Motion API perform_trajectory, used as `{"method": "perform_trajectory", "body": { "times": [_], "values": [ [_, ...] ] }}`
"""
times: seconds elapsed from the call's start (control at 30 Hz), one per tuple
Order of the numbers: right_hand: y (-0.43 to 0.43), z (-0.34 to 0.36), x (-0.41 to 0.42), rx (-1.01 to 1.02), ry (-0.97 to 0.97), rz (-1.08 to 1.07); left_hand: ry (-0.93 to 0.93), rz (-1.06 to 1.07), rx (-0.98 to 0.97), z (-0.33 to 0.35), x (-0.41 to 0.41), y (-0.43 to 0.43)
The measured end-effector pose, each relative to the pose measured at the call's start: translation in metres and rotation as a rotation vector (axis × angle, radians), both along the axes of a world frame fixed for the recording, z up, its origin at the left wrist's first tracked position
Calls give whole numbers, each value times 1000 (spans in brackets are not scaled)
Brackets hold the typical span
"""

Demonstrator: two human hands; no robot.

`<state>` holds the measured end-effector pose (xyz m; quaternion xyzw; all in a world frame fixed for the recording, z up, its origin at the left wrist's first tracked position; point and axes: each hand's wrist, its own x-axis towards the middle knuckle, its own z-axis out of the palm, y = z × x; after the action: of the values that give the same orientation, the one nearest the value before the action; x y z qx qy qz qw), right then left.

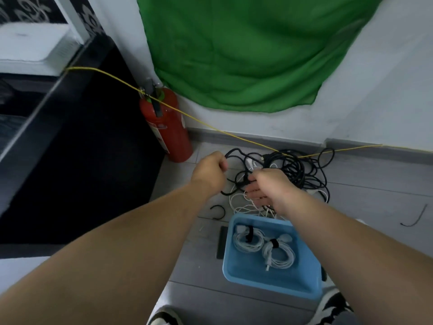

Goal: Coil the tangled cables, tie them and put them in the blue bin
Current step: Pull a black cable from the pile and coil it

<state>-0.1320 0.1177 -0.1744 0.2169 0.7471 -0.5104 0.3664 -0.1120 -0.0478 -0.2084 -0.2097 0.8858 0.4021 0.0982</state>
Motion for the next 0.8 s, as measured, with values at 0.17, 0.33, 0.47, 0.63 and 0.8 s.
{"method": "perform_trajectory", "body": {
  "times": [0.17,0.33,0.47,0.63,0.8],
  "values": [
    [4,70,-4,-30,102,22,203,-273,-50,102,-13,26],
    [22,158,-6,-274,248,-126,451,-353,-138,228,-7,51],
    [34,218,-2,-567,341,-326,658,-416,-119,300,14,56],
    [43,263,14,-629,460,-427,822,-508,-133,323,57,54],
    [48,263,33,-759,505,-397,612,-524,-107,297,73,47]
  ]
}}
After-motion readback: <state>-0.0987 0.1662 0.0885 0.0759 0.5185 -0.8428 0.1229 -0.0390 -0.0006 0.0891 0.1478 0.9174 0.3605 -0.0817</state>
